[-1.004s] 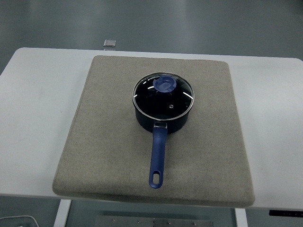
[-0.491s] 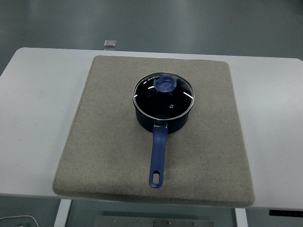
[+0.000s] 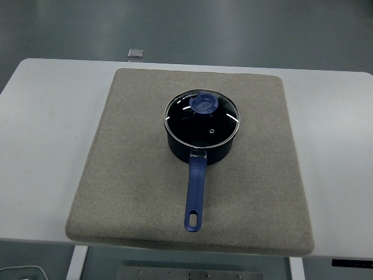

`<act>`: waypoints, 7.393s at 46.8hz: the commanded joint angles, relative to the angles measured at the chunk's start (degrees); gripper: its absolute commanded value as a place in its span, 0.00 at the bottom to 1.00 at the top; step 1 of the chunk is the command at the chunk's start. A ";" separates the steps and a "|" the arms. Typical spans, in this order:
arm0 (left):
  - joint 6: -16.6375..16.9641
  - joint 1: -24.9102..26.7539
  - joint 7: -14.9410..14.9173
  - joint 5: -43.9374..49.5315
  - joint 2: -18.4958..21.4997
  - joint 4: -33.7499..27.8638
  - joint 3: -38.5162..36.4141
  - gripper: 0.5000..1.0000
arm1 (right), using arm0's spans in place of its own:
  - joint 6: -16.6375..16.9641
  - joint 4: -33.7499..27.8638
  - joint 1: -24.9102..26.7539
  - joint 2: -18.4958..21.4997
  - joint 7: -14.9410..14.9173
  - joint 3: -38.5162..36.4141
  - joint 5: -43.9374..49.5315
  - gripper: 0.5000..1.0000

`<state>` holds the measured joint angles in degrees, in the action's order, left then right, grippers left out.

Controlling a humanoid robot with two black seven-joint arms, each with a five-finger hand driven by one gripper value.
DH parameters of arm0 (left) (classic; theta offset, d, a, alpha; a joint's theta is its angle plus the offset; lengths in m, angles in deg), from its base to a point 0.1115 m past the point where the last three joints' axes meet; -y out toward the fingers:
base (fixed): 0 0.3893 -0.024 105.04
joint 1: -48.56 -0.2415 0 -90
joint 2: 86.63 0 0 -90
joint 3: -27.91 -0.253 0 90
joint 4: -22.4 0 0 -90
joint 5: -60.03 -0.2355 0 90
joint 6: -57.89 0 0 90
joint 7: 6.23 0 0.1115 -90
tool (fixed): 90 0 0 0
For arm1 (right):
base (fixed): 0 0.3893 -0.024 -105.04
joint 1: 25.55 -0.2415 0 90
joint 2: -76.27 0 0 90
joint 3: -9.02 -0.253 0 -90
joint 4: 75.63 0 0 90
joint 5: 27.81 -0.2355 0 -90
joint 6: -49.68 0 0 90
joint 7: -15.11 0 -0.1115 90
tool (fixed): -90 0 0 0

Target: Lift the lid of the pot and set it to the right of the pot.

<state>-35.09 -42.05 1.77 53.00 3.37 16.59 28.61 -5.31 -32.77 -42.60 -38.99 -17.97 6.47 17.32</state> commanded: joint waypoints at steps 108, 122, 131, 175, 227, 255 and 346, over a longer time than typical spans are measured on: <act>0.00 0.00 0.00 0.00 0.00 0.00 0.00 1.00 | -23.23 12.69 17.05 7.77 -1.92 8.88 42.41 0.74; 0.00 0.00 0.00 0.00 0.00 0.00 0.00 1.00 | -24.64 12.17 18.19 8.56 -1.92 9.67 42.50 0.74; 0.00 0.00 0.00 0.00 0.00 0.00 0.00 1.00 | -25.25 11.90 18.45 8.56 -1.92 9.94 42.58 0.74; 0.00 0.00 0.00 0.00 0.00 0.00 0.00 1.00 | -30.62 9.00 19.33 9.97 -1.92 13.80 43.64 0.74; 0.00 0.00 0.00 0.00 0.00 0.00 0.00 1.00 | -30.53 9.09 19.51 10.94 -1.92 13.89 43.46 0.57; 0.00 0.00 0.00 0.00 0.00 0.00 0.00 1.00 | -29.03 8.39 18.98 12.08 -1.92 13.89 43.55 0.00; 0.00 0.00 0.00 0.00 0.00 0.00 0.00 1.00 | -28.68 -9.71 13.97 13.75 -1.92 14.24 44.08 0.00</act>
<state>-35.09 -42.05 1.77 53.00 3.37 16.60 28.61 -33.92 -40.69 -29.03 -25.59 -19.87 20.70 61.39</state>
